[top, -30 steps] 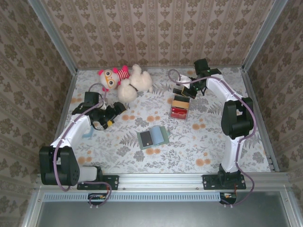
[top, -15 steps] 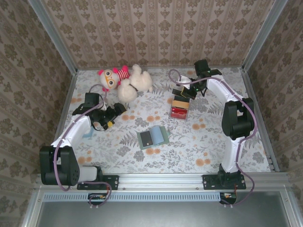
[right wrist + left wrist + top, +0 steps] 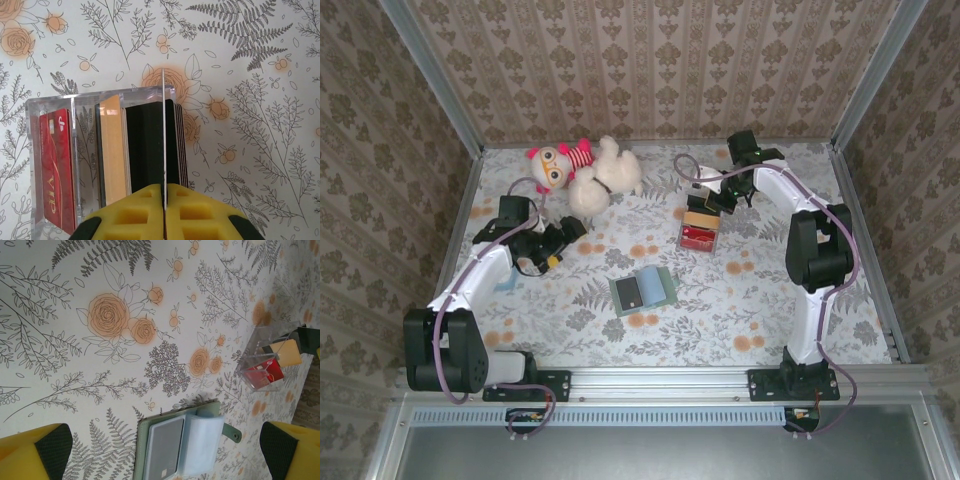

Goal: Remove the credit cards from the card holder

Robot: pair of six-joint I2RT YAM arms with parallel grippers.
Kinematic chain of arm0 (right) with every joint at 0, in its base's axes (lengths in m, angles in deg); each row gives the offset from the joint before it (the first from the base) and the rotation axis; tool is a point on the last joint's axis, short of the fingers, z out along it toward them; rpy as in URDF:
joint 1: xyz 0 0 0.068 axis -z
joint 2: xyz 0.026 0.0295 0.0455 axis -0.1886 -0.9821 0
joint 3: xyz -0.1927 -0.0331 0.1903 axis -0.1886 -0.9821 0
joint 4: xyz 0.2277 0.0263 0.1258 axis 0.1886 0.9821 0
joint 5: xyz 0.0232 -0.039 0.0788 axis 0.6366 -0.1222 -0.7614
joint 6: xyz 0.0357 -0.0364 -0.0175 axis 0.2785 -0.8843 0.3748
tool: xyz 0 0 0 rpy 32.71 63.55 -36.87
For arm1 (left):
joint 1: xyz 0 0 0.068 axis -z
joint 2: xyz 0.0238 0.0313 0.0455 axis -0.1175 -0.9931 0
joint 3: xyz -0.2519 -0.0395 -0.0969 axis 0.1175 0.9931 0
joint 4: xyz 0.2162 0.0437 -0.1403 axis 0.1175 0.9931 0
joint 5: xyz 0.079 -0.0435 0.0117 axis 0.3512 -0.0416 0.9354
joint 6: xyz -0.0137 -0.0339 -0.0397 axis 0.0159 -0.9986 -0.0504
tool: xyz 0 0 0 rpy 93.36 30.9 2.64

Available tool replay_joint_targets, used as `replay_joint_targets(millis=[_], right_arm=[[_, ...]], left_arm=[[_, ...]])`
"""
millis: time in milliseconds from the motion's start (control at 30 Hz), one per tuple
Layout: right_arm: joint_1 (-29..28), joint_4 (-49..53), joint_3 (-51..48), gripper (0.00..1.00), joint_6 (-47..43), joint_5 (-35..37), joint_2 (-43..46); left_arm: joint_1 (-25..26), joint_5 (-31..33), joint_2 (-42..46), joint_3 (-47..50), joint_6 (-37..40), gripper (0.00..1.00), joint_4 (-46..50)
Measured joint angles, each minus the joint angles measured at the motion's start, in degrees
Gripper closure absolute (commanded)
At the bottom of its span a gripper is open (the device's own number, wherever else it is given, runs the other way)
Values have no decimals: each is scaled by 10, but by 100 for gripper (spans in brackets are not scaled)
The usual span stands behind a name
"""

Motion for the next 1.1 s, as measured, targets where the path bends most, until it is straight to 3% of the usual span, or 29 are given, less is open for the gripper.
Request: replay_joint_targets(millis=[100,200,600,833,1100], right_arm=[[0,5,0,72,-5,9,-1],[0,13,3,67,-3,16,-5],[0,-27,-28,59,63,18,32],[-3,-128,-106,50,288,18,158],[-43,-142,-156,47,615,18,238]], left_arm=[[0,0,0,0,0,0,-1],[0,0,0,0,-1,0,-1],[0,-1,0,6,-5,0,-5],[15,6,0,16,-17,0,-6],[95,34,0,22,-43,3,-10]])
